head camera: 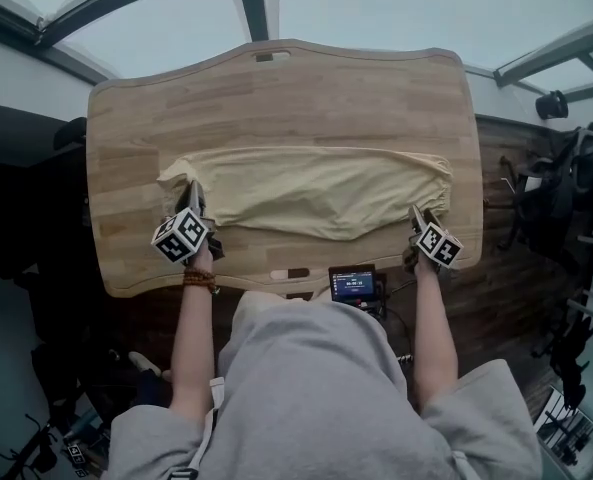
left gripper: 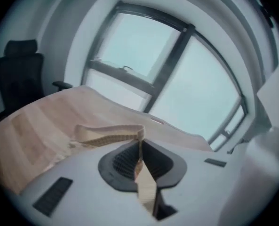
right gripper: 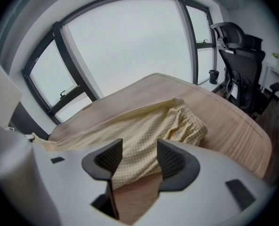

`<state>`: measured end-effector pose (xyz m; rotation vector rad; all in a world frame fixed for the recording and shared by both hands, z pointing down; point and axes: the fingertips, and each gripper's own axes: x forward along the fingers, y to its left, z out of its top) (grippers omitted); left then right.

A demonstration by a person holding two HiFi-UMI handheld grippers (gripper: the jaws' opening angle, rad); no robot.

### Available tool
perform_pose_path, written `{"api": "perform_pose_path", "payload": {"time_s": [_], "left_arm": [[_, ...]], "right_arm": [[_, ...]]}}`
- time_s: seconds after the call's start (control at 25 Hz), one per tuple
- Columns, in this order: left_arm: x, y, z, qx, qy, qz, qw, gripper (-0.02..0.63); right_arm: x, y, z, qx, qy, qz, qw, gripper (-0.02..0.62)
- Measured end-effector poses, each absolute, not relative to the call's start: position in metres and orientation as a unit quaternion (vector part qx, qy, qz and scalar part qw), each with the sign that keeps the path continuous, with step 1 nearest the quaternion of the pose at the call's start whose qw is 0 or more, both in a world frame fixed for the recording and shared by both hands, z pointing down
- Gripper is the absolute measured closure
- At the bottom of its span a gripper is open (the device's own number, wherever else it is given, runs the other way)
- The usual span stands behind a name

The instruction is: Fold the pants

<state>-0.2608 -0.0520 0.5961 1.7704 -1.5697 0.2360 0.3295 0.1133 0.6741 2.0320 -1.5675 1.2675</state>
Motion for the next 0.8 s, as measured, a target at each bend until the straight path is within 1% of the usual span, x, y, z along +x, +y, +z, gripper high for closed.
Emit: {"api": "perform_pose_path", "payload": {"time_s": [0.2,0.28,0.36,0.4,0.44,0.48,0.52,0.6,0.72,0.8], "left_arm": [[-0.062,-0.042,0.573,0.810,-0.485,0.182,0.275,0.578],[0.018,-0.022,0.583,0.842,-0.424,0.228,0.242,0.578],[0.088,0.012,0.611,0.863,-0.344,0.294,0.223,0.574],[0.116,0.033,0.627,0.869,-0.296,0.330,0.220,0.499],[0.135,0.055,0.639,0.872,-0.253,0.358,0.219,0.351],[0.145,0.072,0.647,0.873,-0.222,0.376,0.219,0.327],[0.147,0.085,0.651,0.873,-0.205,0.387,0.216,0.328],[0.128,0.095,0.660,0.869,-0.203,0.402,0.208,0.328],[0.056,0.085,0.679,0.835,-0.267,0.424,0.226,0.332],[-0.019,0.071,0.693,0.789,-0.362,0.409,0.280,0.343]], "right_arm": [[0.337,0.091,0.671,0.677,-0.581,0.428,0.144,0.364],[0.340,0.086,0.672,0.664,-0.594,0.431,0.141,0.364],[0.341,0.081,0.674,0.649,-0.609,0.433,0.143,0.364],[0.340,0.078,0.675,0.640,-0.618,0.432,0.147,0.364],[0.337,0.074,0.675,0.629,-0.629,0.430,0.154,0.364],[0.330,0.069,0.675,0.612,-0.645,0.427,0.161,0.364],[0.319,0.061,0.673,0.592,-0.665,0.422,0.170,0.364],[0.291,0.040,0.670,0.545,-0.710,0.408,0.184,0.364],[0.246,0.014,0.664,0.474,-0.765,0.383,0.210,0.364],[0.232,0.008,0.660,0.447,-0.783,0.369,0.224,0.364]]}}
